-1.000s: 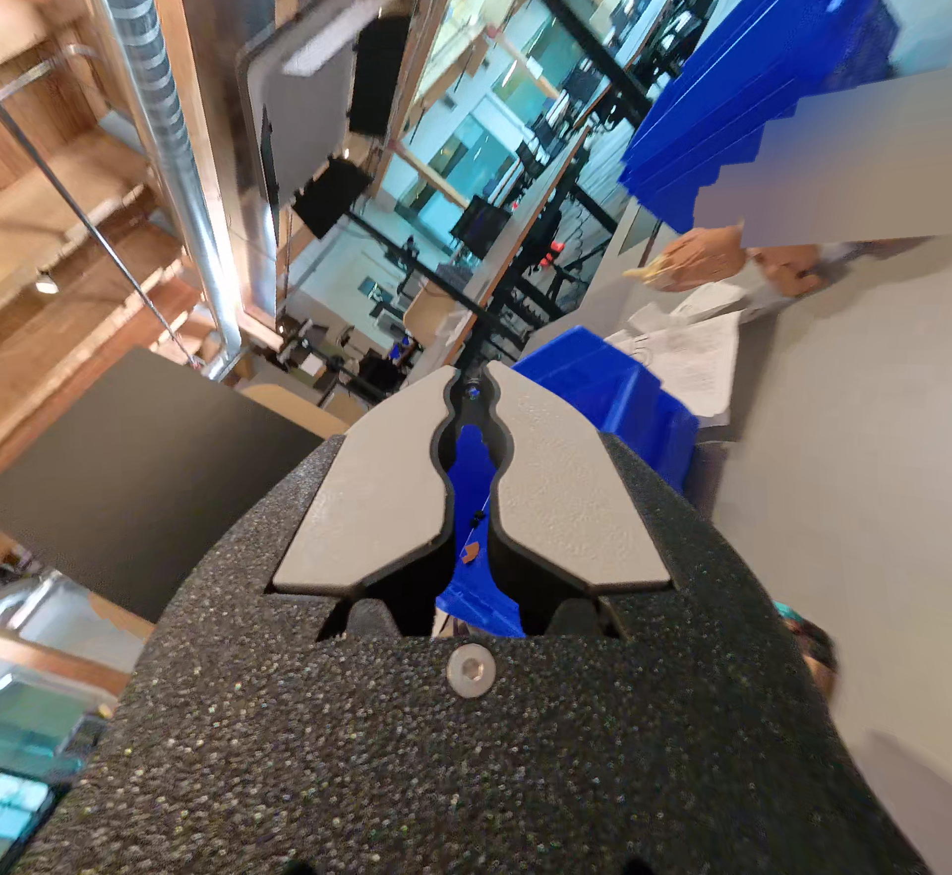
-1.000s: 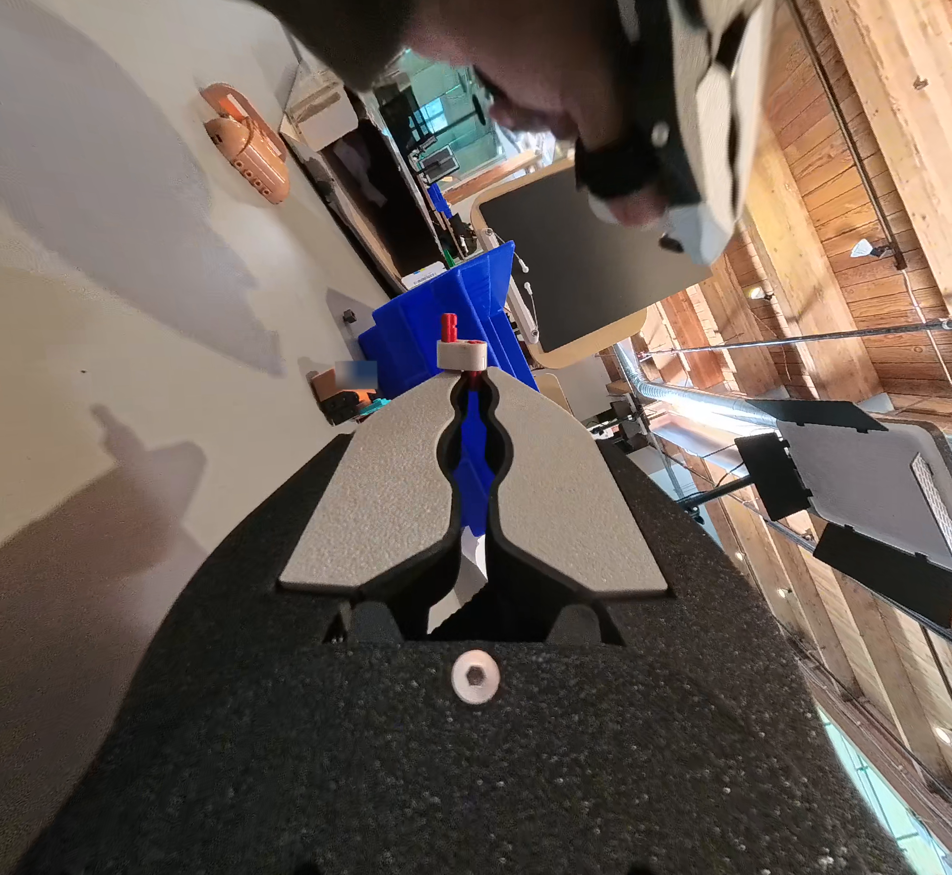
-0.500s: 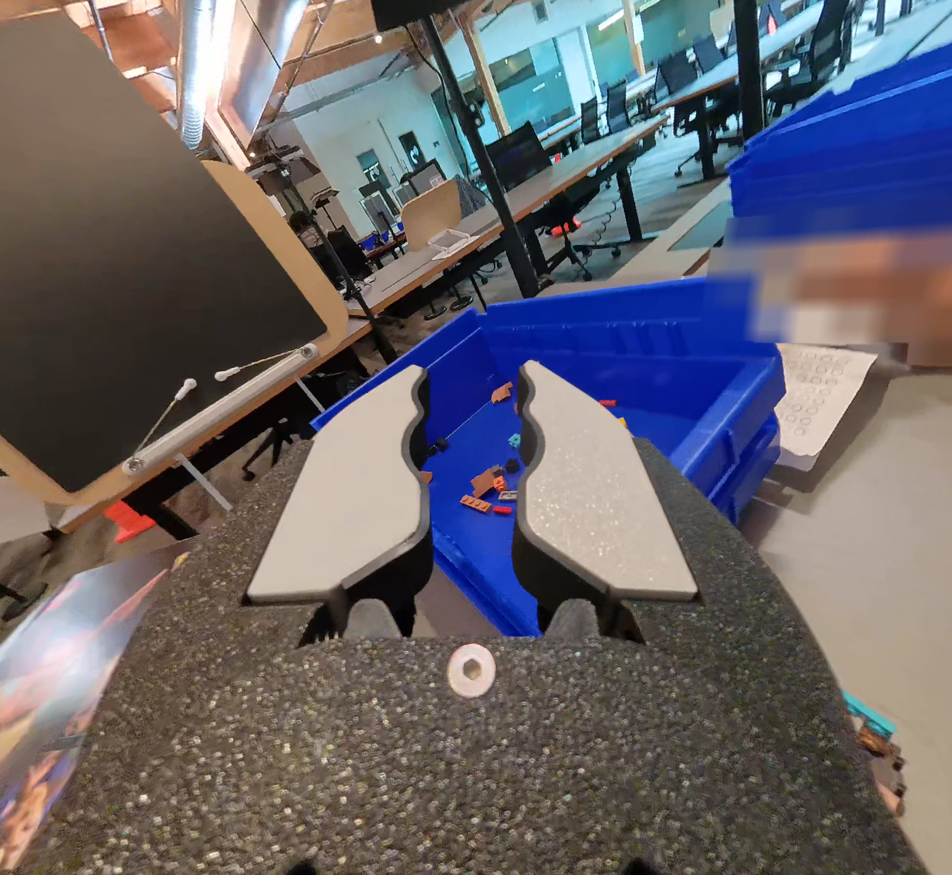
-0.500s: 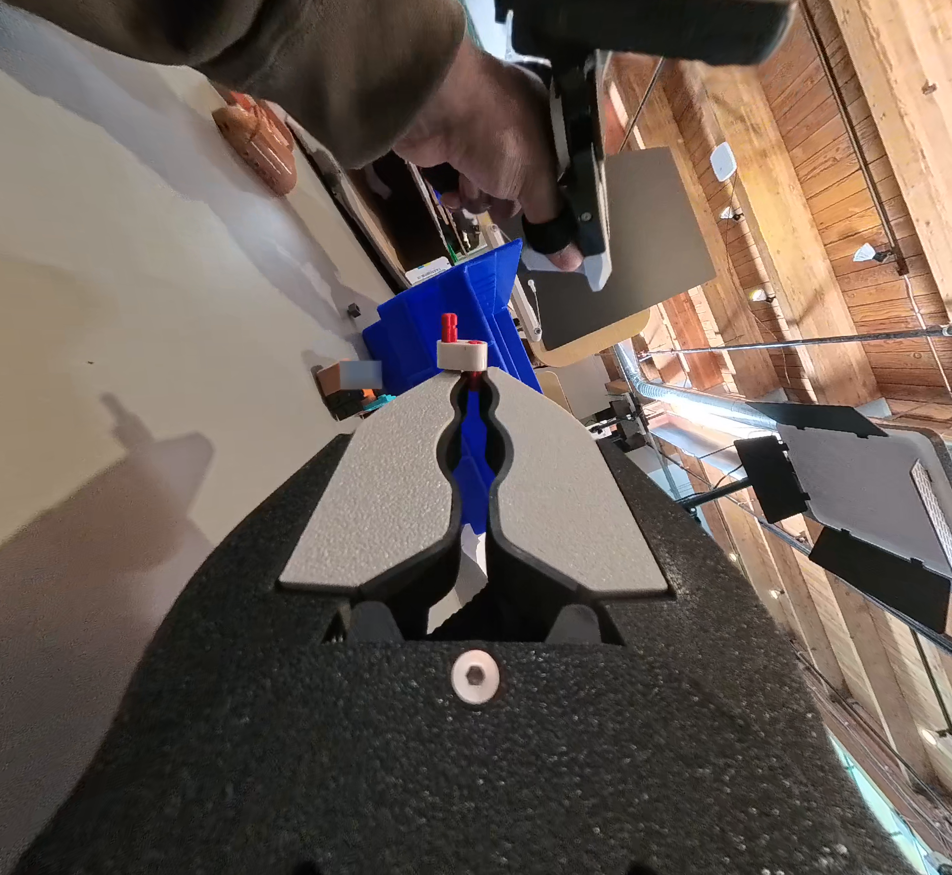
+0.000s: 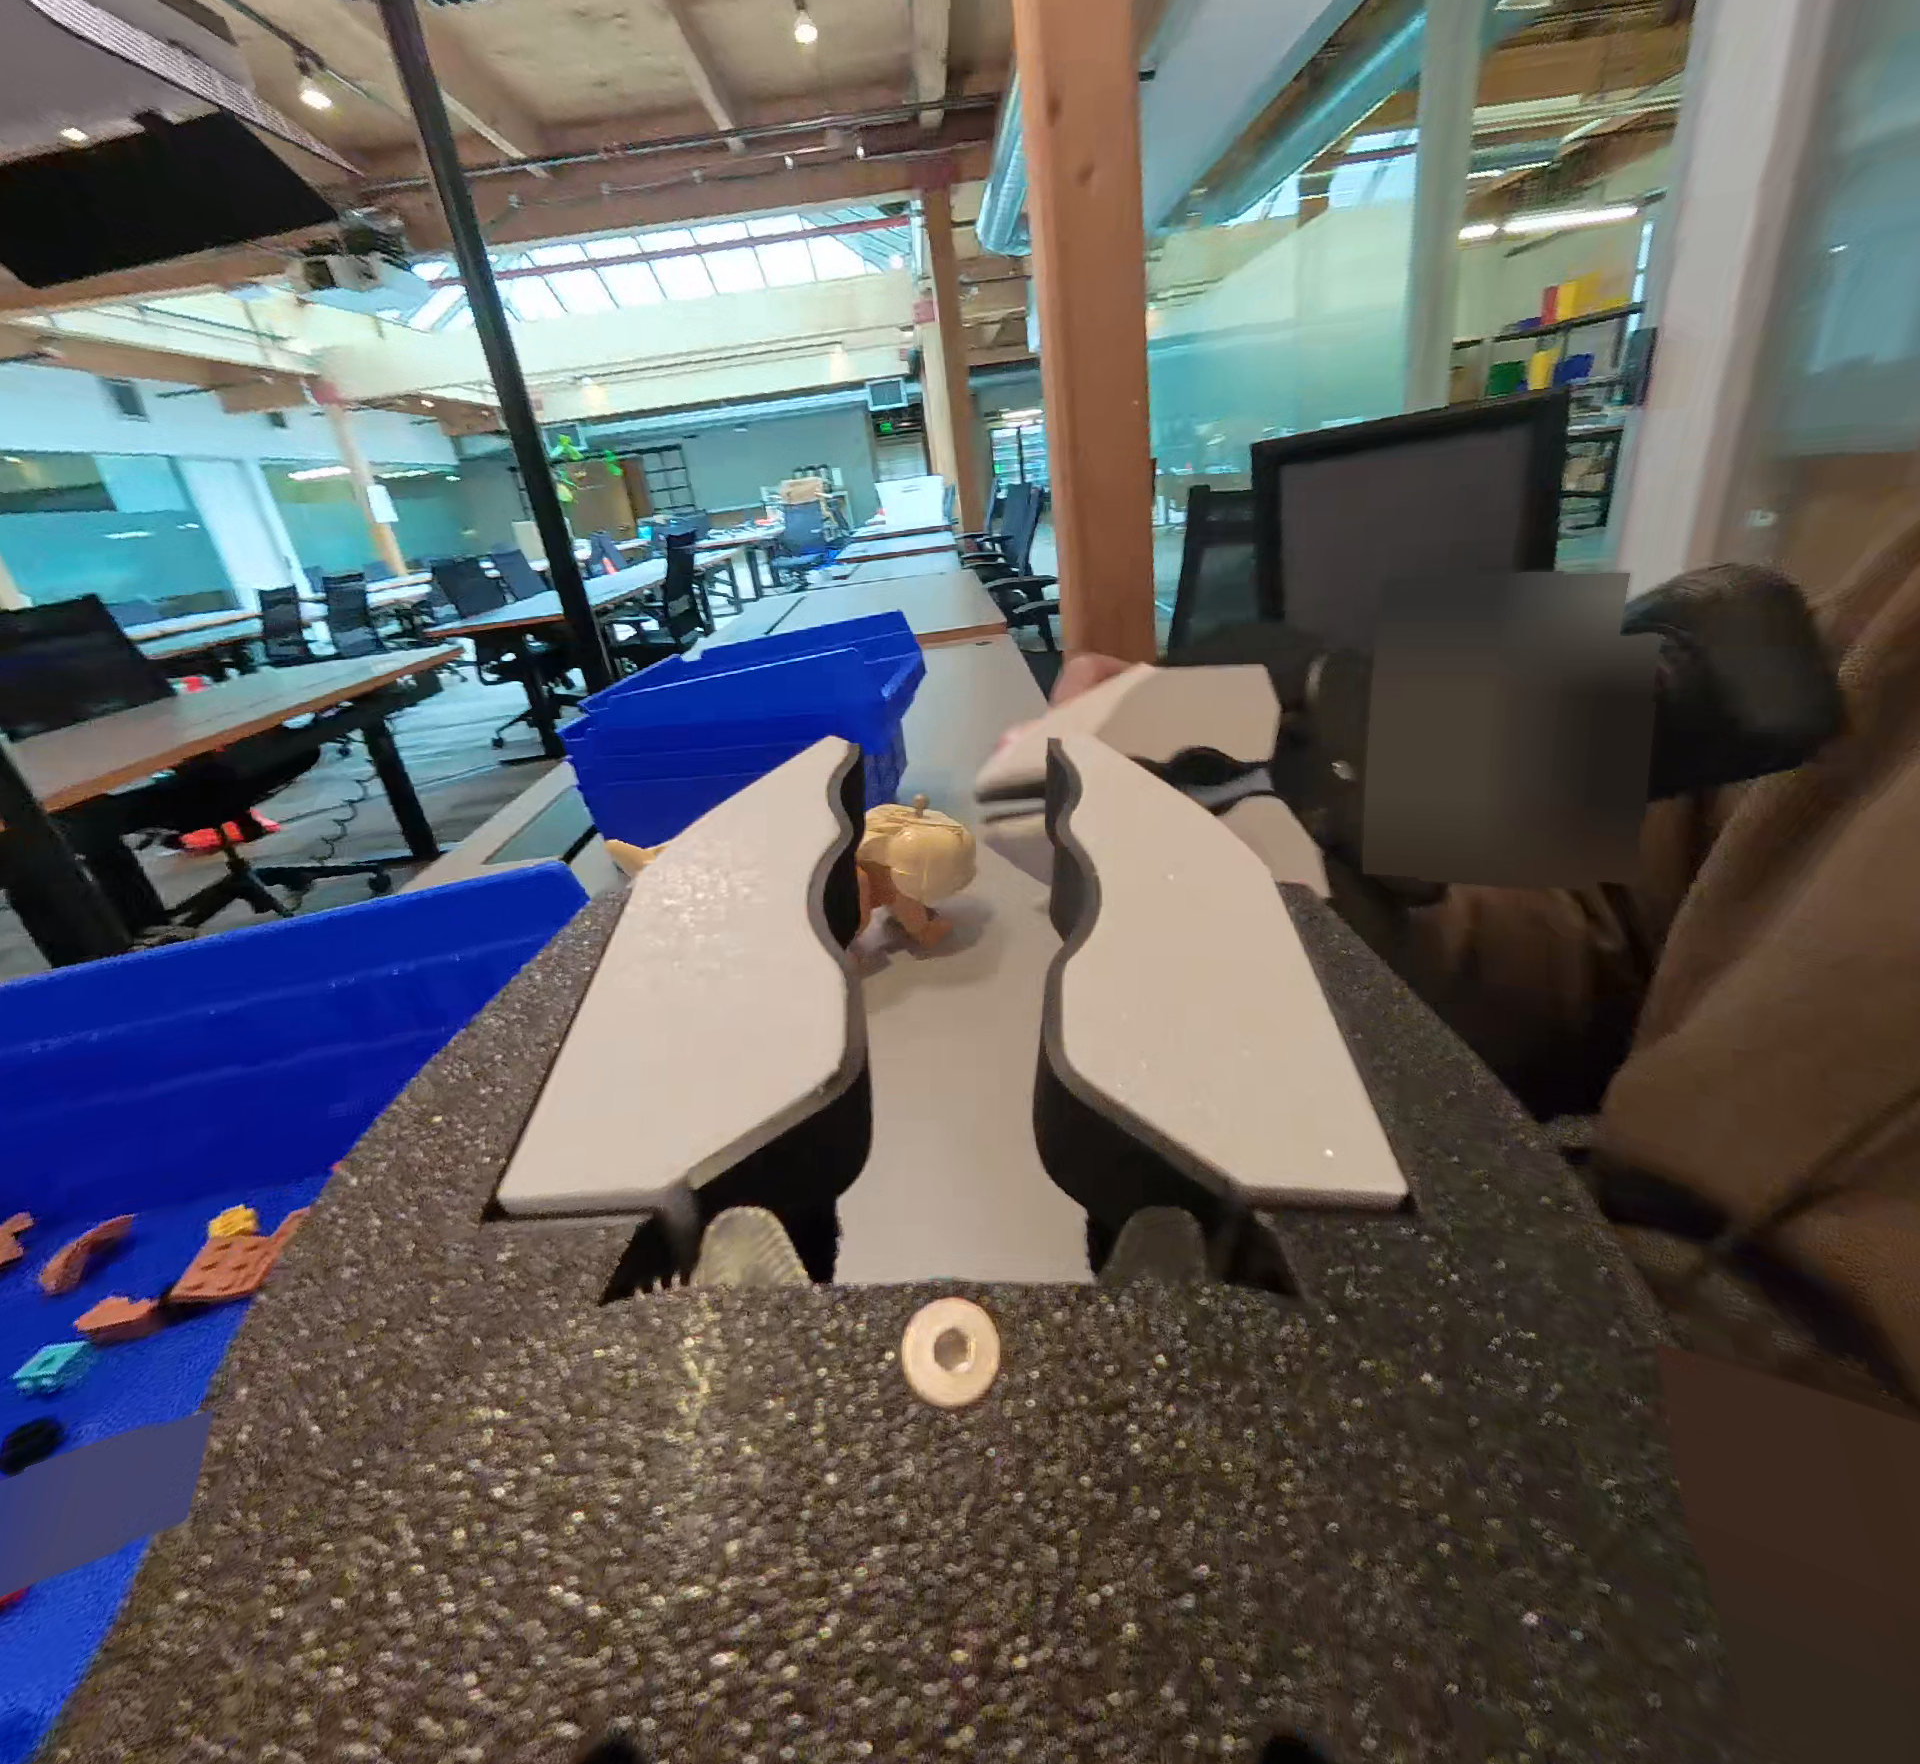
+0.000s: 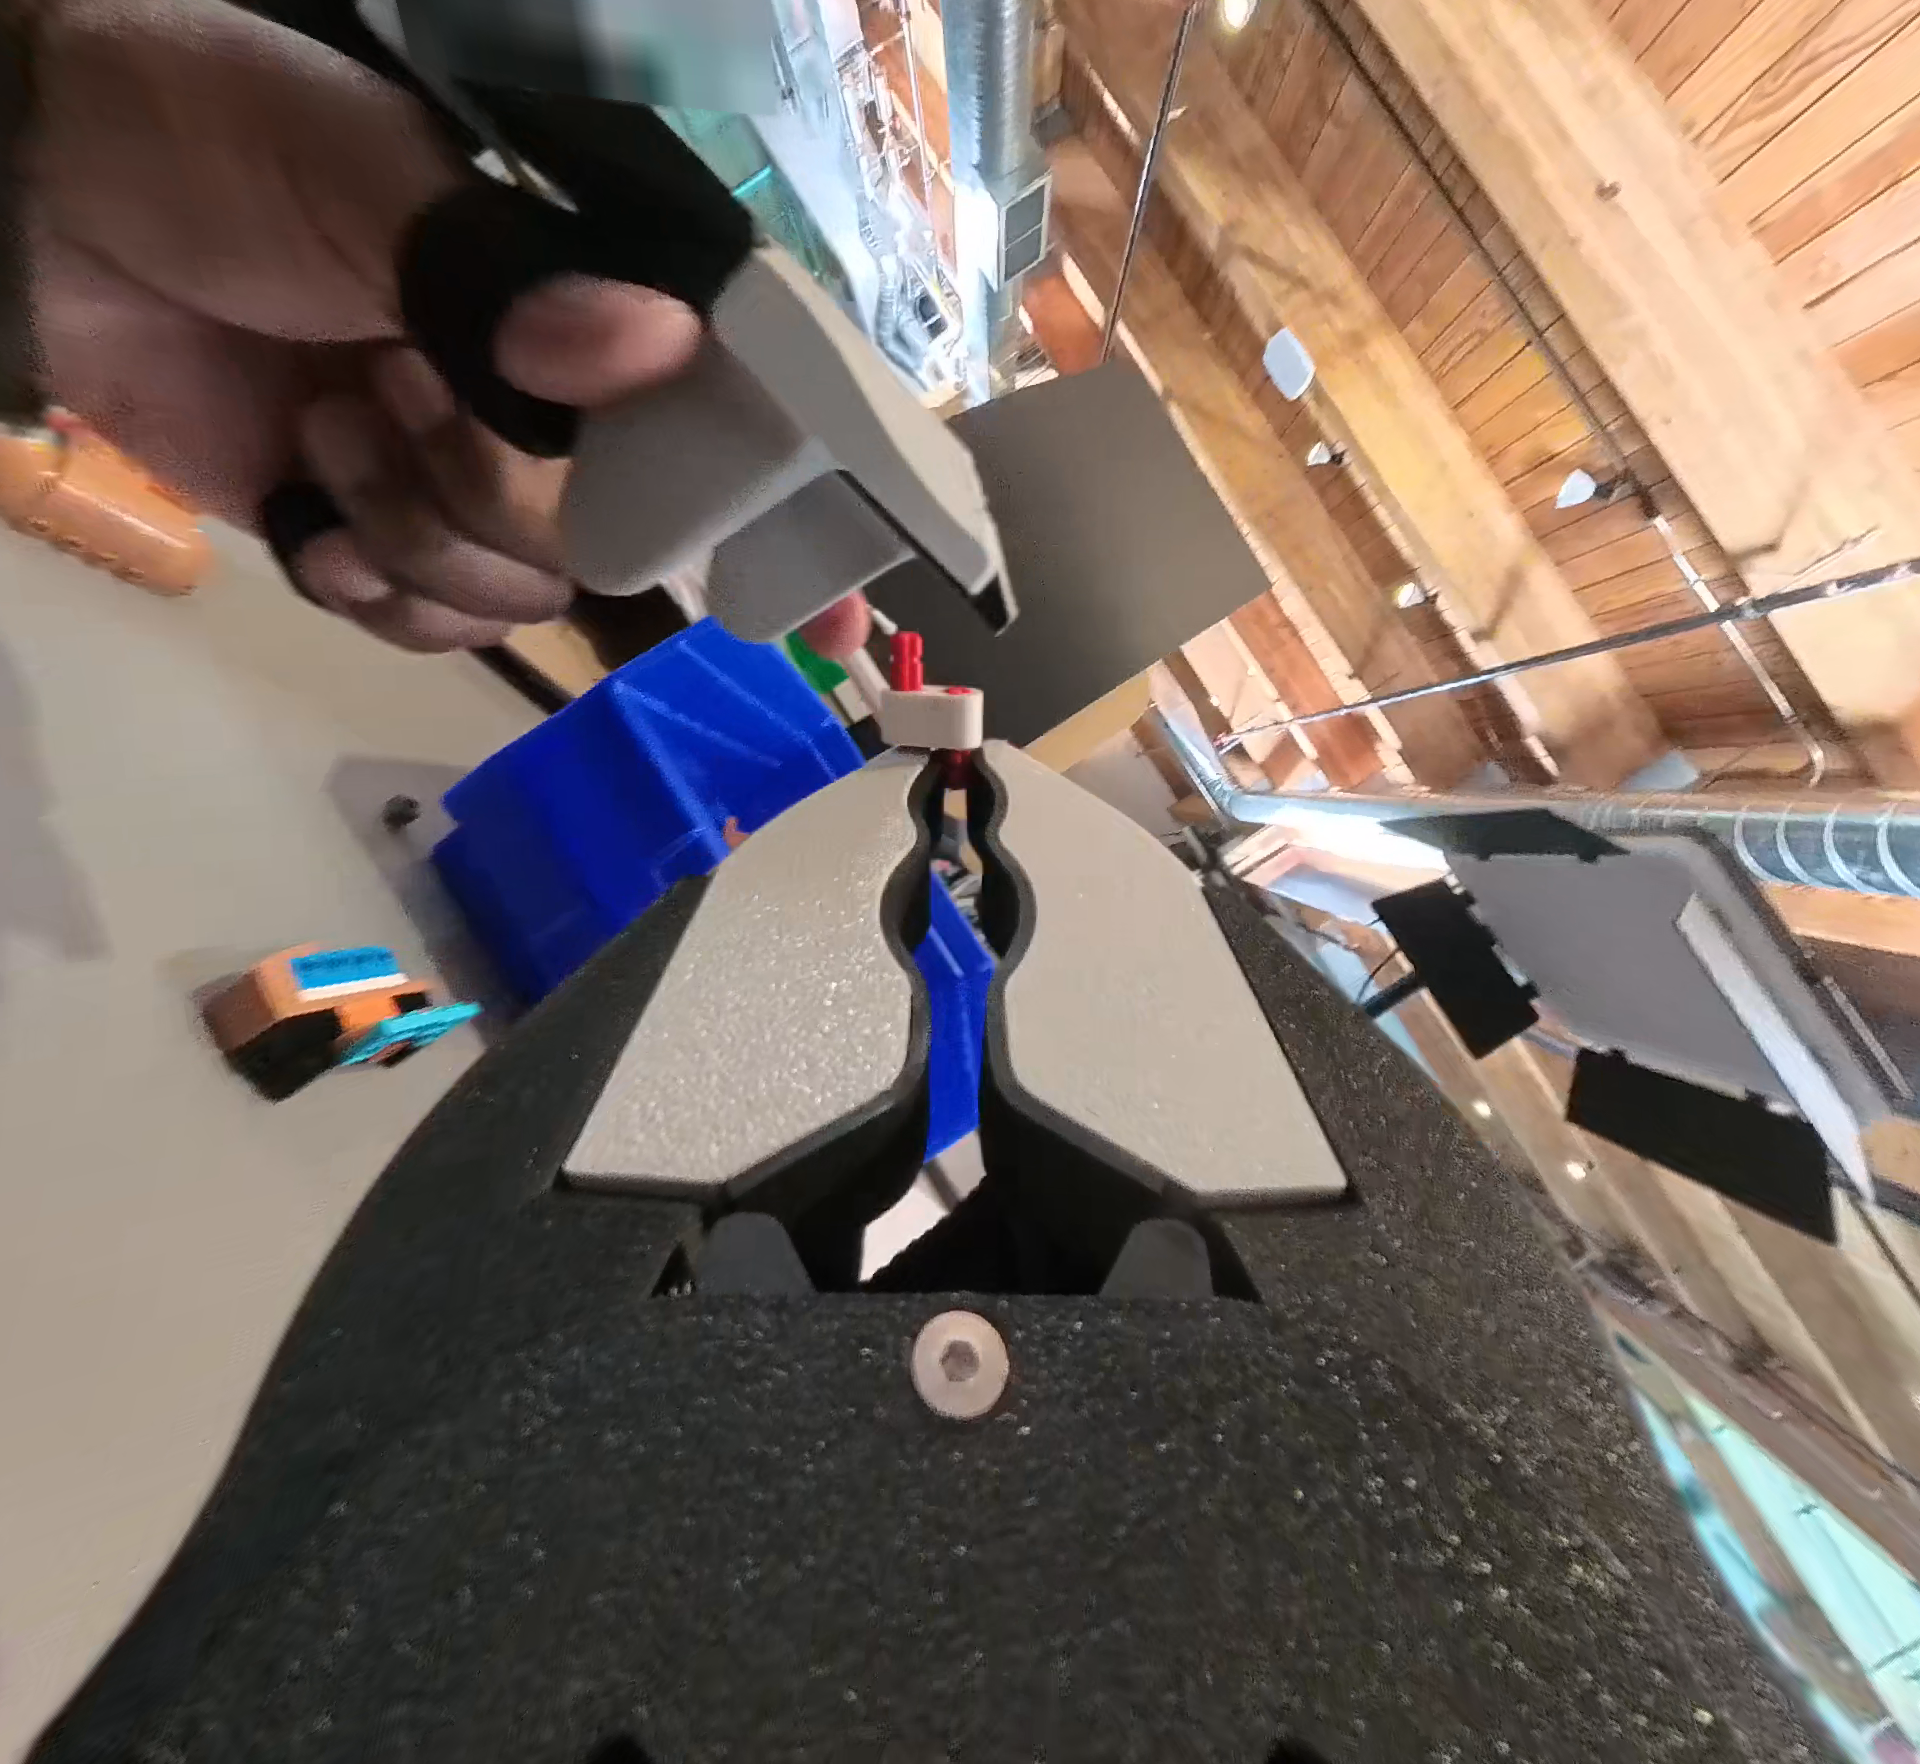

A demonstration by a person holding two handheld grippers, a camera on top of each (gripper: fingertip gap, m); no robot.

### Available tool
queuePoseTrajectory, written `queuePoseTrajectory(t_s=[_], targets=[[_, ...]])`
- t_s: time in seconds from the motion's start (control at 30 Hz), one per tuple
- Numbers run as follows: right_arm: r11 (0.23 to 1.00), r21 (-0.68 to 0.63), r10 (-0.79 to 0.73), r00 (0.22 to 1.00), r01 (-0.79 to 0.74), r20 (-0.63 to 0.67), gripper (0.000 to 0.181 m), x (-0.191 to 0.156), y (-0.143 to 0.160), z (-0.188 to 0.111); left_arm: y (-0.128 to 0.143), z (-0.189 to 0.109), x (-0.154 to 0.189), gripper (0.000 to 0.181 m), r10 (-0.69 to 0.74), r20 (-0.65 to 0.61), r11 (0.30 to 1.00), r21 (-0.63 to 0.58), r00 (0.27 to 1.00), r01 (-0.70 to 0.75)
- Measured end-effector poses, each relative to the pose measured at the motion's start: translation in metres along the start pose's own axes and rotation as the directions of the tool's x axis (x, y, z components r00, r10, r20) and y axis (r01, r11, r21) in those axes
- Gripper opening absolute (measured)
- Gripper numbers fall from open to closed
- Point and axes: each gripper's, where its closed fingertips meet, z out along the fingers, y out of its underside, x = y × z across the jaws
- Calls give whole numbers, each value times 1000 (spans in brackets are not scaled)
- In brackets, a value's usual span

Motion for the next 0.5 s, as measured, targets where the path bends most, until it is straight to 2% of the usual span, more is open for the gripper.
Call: queuePoseTrajectory(t_s=[0.13, 0.3, 0.5], targets=[[998, -2, -61, 998, 61, -30, 4, 3, 8, 18, 11, -1, 2, 31, 92, 18, 993, -75, 996, -91], [999, -31, -16, 999, 15, -41, 4, -11, 27, 23, 44, 3, -1, 25, 227, 33, 939, -274, 973, -210], [999, -40, -16, 999, 14, -51, 4, -13, 30, 18, 49, 13, 1, 8, 278, 59, 926, -280, 959, -251]])
